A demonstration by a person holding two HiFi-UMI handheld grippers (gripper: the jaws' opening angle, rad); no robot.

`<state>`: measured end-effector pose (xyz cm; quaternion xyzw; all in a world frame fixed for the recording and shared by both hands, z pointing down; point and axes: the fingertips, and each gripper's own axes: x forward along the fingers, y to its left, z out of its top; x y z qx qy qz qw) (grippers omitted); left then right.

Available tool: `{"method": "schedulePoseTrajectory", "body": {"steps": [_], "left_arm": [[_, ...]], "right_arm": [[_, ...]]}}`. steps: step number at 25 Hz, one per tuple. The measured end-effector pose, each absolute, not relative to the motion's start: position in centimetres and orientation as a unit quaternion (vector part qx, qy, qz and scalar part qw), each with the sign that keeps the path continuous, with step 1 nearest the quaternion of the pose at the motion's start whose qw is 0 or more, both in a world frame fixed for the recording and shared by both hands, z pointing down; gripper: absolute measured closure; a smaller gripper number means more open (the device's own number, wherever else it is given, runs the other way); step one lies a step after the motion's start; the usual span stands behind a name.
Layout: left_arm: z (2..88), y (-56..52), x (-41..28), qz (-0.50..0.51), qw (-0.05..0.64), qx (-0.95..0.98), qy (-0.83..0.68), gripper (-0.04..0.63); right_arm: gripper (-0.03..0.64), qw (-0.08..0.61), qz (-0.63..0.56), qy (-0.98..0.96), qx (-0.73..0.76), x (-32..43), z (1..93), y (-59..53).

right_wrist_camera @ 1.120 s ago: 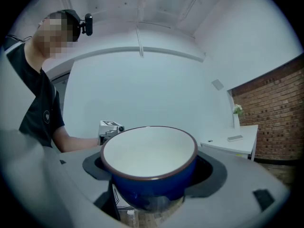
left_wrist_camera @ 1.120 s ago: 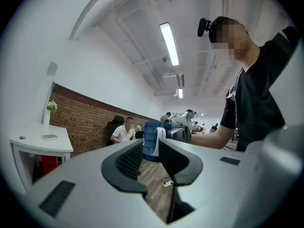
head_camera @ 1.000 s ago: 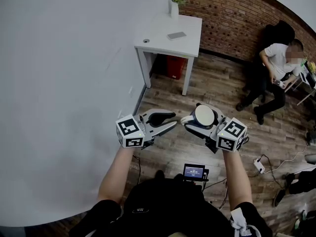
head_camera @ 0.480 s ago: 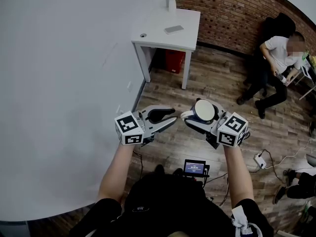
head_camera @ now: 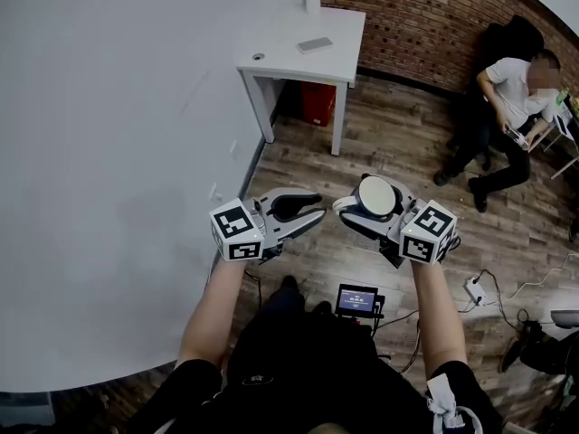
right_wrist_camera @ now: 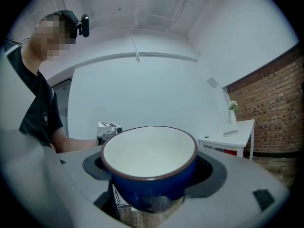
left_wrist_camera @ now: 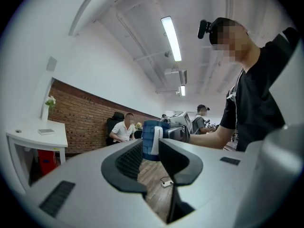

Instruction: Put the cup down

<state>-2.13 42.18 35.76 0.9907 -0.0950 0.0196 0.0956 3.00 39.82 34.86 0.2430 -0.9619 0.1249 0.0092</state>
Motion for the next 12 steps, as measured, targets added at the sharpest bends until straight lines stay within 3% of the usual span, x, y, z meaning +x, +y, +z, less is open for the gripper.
{"method": "schedulePoseTrajectory", "body": {"steps": [12], "left_arm": [[36.7,40.6,-1.4,0.018,0.092,0.991,-0.094,0.501]], "right_arm": [[0.189,0.016,0.131,-0.960,0.246,3.5,36.4,38.4]]}}
